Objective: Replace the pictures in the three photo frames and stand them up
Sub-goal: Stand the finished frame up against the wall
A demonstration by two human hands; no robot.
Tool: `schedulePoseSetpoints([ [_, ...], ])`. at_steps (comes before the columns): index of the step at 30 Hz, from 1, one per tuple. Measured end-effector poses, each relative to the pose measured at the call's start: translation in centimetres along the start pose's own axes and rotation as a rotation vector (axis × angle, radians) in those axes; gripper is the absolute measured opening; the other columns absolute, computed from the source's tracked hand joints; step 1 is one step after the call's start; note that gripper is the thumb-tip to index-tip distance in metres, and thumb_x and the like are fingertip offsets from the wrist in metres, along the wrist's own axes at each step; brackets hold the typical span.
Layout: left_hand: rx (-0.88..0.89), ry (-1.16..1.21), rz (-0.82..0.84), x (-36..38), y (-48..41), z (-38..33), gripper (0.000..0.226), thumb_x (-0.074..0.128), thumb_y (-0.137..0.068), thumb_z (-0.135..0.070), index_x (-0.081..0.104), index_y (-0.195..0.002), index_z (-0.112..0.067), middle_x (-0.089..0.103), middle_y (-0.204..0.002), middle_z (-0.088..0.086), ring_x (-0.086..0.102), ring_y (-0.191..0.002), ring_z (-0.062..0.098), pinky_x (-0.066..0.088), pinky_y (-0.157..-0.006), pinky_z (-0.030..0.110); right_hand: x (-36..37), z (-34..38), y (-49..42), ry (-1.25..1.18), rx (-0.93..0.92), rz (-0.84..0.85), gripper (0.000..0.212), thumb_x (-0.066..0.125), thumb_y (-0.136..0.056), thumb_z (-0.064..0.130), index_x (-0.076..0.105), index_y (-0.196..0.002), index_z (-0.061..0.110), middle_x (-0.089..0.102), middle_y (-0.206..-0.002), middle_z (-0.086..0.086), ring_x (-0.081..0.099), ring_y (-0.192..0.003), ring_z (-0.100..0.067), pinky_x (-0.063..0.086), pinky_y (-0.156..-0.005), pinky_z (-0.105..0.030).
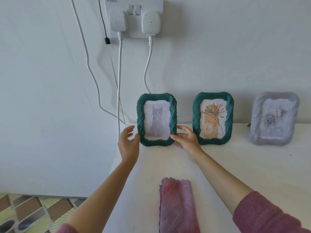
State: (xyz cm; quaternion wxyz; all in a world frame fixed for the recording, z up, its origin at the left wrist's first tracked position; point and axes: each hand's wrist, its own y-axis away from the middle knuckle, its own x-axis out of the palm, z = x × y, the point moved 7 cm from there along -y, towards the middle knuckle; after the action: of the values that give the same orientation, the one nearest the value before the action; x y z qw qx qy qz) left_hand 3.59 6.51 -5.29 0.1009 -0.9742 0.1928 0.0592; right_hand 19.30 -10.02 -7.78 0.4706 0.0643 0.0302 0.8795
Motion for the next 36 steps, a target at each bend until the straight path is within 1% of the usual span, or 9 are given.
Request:
schedulePoseSetpoints([
  [3, 0.275, 0.041, -0.188, -0.6, 2.4, -4.2, 0.02, 0.053, -0.083, 0.01, 0.064, -0.096, -0.001, 0.053, -0.096, 0.0, 0.053, -0.083, 0.003, 0.048, -0.078, 0.007, -1.4, -0.4, 0.9, 0.01, 0.103, -0.069, 0.05, 0.071, -0.08, 0.015, 0.049, -0.125, 0.01, 0.061, -0.103, -0.006, 0.058, -0.103, -0.021, 0.048, -0.093, -0.031],
  [8, 0.652, 0.097, 0.065, 4.3, 6.5, -10.8, 0.016, 0.054, -0.08, 0.007, 0.063, -0.09, -0.003, 0.052, -0.086, -0.011, 0.052, -0.085, -0.014, 0.048, -0.075, 0.004, -5.6, 3.8, 3.0, 0.185, 0.017, -0.124, 0.028, 0.066, -0.083, 0.012, 0.061, -0.11, 0.007, 0.062, -0.095, -0.006, 0.059, -0.086, -0.019, 0.05, -0.082, -0.031],
  [12, 0.481, 0.068, 0.402, 10.7, 8.3, -11.8, 0.028, 0.053, -0.086, 0.005, 0.056, -0.108, -0.011, 0.053, -0.098, -0.006, 0.051, -0.091, -0.002, 0.049, -0.082, 0.012, -11.1, 8.2, 3.9, 0.234, -0.251, -0.362, 0.019, 0.064, -0.079, 0.003, 0.063, -0.09, 0.019, 0.061, -0.087, 0.0, 0.058, -0.087, -0.019, 0.05, -0.071, -0.026],
  [16, 0.354, -0.037, 0.446, 14.8, 8.3, -10.5, 0.044, 0.053, -0.089, -0.001, 0.045, -0.13, -0.013, 0.046, -0.135, 0.005, 0.046, -0.113, 0.011, 0.041, -0.103, 0.025, -16.5, 8.8, 3.1, 0.278, -0.336, -0.54, 0.043, 0.062, -0.082, 0.006, 0.052, -0.123, 0.017, 0.056, -0.116, -0.005, 0.051, -0.102, -0.016, 0.047, -0.083, -0.026],
  [19, 0.28, -0.169, 0.484, 17.0, 8.0, -9.2, 0.064, 0.053, -0.089, 0.0, 0.027, -0.143, -0.02, 0.03, -0.149, 0.004, 0.032, -0.135, 0.019, 0.029, -0.113, 0.035, -17.9, 7.8, 1.7, 0.378, -0.322, -0.415, 0.059, 0.057, -0.085, 0.004, 0.038, -0.137, 0.023, 0.042, -0.141, -0.002, 0.041, -0.127, -0.017, 0.038, -0.107, -0.036],
  [22, 0.235, -0.246, 0.549, 17.8, 7.0, -7.9, 0.082, 0.053, -0.086, 0.007, 0.012, -0.148, -0.028, 0.021, -0.155, 0.002, 0.023, -0.142, 0.021, 0.024, -0.115, 0.038, -17.4, 6.9, 1.0, 0.434, -0.338, -0.259, 0.067, 0.055, -0.087, 0.002, 0.03, -0.142, 0.031, 0.036, -0.147, -0.002, 0.041, -0.127, -0.018, 0.045, -0.099, -0.026],
  [25, 0.146, -0.153, 0.596, 17.6, 5.0, -7.5, 0.083, 0.047, -0.087, 0.013, 0.012, -0.147, -0.034, 0.045, -0.131, 0.012, 0.052, -0.117, 0.031, 0.048, -0.098, 0.049, -15.5, 7.3, 0.1, 0.437, -0.351, -0.149, 0.072, 0.054, -0.088, -0.003, 0.026, -0.143, 0.033, 0.045, -0.139, -0.006, 0.051, -0.104, -0.017, 0.049, -0.067, -0.007],
  [29, 0.102, -0.204, 0.528, 17.9, 6.8, -7.6, 0.077, 0.041, -0.088, 0.016, 0.022, -0.145, -0.032, 0.047, -0.103, 0.006, 0.056, -0.086, 0.025, 0.055, -0.077, 0.041, -16.4, 7.1, 0.3, 0.421, -0.364, -0.04, 0.073, 0.052, -0.086, -0.009, 0.026, -0.145, 0.027, 0.053, -0.127, -0.01, 0.054, -0.098, -0.018, 0.051, -0.063, -0.005],
  [36, 0.142, -0.239, 0.448, 17.7, 10.0, -8.2, 0.074, 0.044, -0.088, 0.015, 0.024, -0.145, -0.029, 0.046, -0.11, 0.004, 0.057, -0.077, 0.011, 0.053, -0.056, 0.01, -18.7, 6.2, 1.4, 0.401, -0.367, 0.022, 0.075, 0.056, -0.086, -0.005, 0.026, -0.144, 0.031, 0.054, -0.095, 0.006, 0.058, -0.084, -0.016, 0.056, -0.069, -0.014],
])
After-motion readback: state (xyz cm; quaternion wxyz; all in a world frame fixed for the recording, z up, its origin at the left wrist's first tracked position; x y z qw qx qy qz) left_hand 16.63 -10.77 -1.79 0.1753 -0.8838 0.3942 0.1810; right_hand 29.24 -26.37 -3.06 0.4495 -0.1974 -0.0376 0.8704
